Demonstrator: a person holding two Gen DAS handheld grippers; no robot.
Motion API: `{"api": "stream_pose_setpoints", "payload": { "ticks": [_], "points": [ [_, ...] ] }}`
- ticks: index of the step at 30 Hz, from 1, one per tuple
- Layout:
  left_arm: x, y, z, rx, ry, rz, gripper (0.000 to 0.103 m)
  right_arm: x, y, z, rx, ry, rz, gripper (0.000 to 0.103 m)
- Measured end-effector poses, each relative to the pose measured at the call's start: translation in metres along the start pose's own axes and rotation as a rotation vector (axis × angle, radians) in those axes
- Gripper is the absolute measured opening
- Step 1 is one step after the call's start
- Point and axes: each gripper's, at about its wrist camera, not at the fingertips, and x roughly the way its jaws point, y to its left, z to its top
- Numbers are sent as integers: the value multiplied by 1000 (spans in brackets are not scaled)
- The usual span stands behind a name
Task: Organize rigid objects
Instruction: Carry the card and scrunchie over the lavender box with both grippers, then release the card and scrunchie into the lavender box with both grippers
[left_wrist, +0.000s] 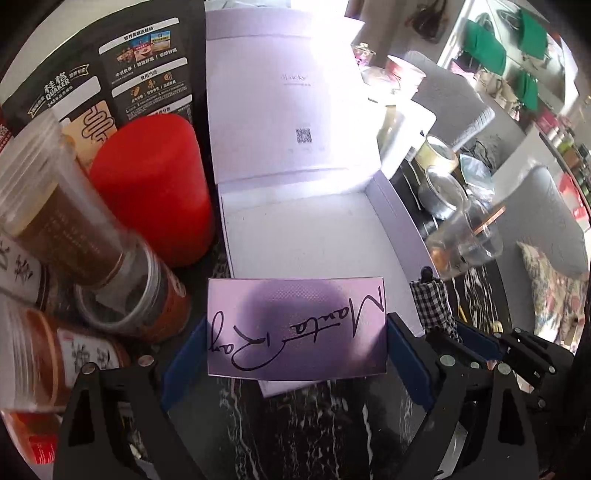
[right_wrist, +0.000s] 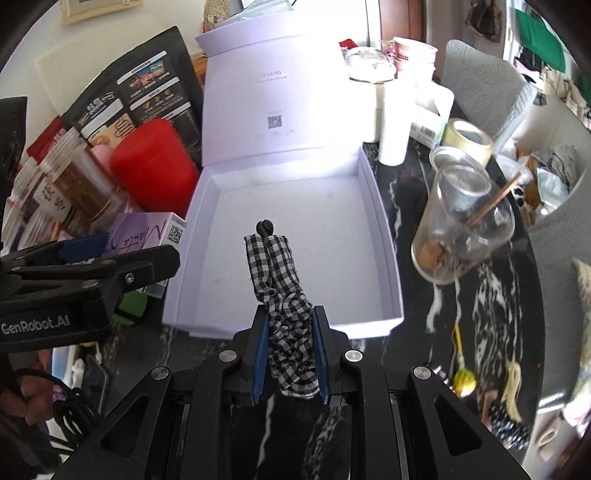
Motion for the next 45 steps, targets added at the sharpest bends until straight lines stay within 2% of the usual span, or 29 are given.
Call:
{"api": "stream_pose_setpoints", "payload": {
  "ticks": [9,34,40,42,45],
  "points": [
    [10,3,38,-16,-52,14,93,14,-5,34,-12,-28,-24,22],
    [47,-5,97,36,-106,82,93,53,-29,93,-14,-64,-82,23],
    [53,-14,108,98,-99,123,93,55,-33,99,-4,-69,-98,26],
    [53,-16,110,113,-101,154,93,54,-33,100,1,-68,-104,35],
    [52,-16,111,117,-107,170,93,52,-34,100,5,-76,-107,41]
  ]
}}
